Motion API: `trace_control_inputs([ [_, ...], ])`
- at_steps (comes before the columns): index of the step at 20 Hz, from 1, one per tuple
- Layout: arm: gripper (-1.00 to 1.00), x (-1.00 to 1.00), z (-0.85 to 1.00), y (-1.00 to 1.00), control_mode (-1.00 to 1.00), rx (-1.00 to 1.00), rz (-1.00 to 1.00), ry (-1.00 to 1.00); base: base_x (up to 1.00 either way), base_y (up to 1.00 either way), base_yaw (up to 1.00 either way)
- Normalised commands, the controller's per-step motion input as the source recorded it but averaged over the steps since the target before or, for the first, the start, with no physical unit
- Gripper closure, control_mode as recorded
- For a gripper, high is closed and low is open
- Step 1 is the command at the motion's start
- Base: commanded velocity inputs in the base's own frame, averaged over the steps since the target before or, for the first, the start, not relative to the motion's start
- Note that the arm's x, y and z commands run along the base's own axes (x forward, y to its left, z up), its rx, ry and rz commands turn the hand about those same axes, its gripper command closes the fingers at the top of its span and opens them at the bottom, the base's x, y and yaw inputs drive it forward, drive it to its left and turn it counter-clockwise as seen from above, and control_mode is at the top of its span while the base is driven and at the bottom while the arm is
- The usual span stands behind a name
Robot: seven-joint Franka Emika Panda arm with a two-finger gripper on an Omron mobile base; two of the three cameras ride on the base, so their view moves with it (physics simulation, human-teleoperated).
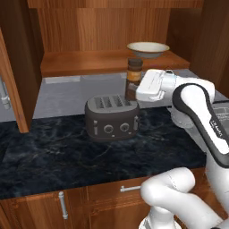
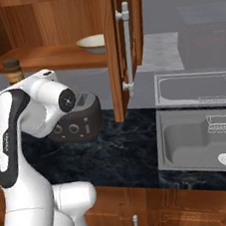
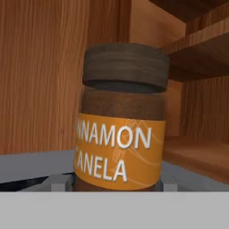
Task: Take the cinnamon bottle from the cabinet and place it on the dining table, next to the plate with the cupcake. Then take the chocolate from the dining counter and place it on the cupcake plate.
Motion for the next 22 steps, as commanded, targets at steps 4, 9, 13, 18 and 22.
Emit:
trace_control_inputs([
  [4,1.00,-0.91,-0.36,0.00,-1.00,0.00,0.08,0.01,0.00,0.00,0.00],
  [9,1.00,-0.20,-0.08,0.00,1.00,0.00,0.00,0.00,-0.20,0.00,0.00],
  [13,1.00,0.00,0.00,0.00,1.00,0.00,0.00,0.00,-0.94,-0.23,0.38],
  [18,1.00,0.00,0.00,0.00,1.00,0.00,0.00,0.00,-0.79,-0.10,0.76],
  [22,1.00,0.00,0.00,0.00,1.00,0.00,0.00,0.00,-0.51,0.00,0.90],
])
